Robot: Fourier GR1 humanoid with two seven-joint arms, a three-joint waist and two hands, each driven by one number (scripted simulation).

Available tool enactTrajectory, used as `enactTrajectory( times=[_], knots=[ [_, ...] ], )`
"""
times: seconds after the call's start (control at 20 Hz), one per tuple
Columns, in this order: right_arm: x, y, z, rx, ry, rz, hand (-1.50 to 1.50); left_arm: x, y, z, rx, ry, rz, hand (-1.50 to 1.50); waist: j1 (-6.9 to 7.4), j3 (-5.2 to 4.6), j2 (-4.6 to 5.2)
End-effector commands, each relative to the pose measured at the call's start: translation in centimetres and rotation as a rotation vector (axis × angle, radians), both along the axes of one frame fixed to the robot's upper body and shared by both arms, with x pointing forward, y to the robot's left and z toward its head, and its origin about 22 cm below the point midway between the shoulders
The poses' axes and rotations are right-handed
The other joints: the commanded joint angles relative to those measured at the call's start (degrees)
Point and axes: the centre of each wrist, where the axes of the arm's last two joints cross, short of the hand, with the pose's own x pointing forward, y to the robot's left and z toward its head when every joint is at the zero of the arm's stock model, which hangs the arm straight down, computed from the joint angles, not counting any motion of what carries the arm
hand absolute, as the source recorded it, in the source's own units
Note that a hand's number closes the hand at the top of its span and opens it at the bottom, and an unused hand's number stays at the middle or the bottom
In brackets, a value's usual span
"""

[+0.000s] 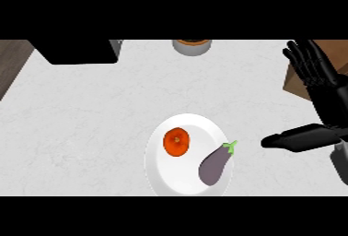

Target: Pick the squash from the plate and place it in the cardboard box

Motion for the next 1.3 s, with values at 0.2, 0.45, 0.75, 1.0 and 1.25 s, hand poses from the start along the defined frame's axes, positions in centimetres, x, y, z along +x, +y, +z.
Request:
enactTrajectory(
  times=[0.2,0.45,0.75,1.0,1.25],
  knots=[
    [0.0,2.4,2.6,-0.307,-0.136,0.212,-1.5,8.8,-7.4,3.2,-0.28,-0.557,-0.379,0.0,-3.95,-1.77,0.14],
    [0.0,3.1,3.4,-0.538,-0.157,0.291,-1.5,8.5,-7.2,2.7,-0.302,-0.579,-0.429,0.0,-3.82,-1.78,0.43],
    [-0.8,5.6,4.9,-0.941,-0.187,0.392,-1.5,12.2,-11.4,5.2,-0.452,-0.828,-0.557,0.0,-2.4,-1.12,2.16],
    [-2.4,10.0,5.9,-1.22,-0.213,0.348,-1.5,16.0,-14.4,7.4,-0.544,-0.918,-0.587,0.0,-0.58,-0.43,2.94],
    [-4.3,16.1,3.8,-1.344,-0.136,0.322,-1.5,18.7,-17.2,6.9,-0.583,-0.931,-0.607,0.0,0.8,-0.2,3.07]
  ],
)
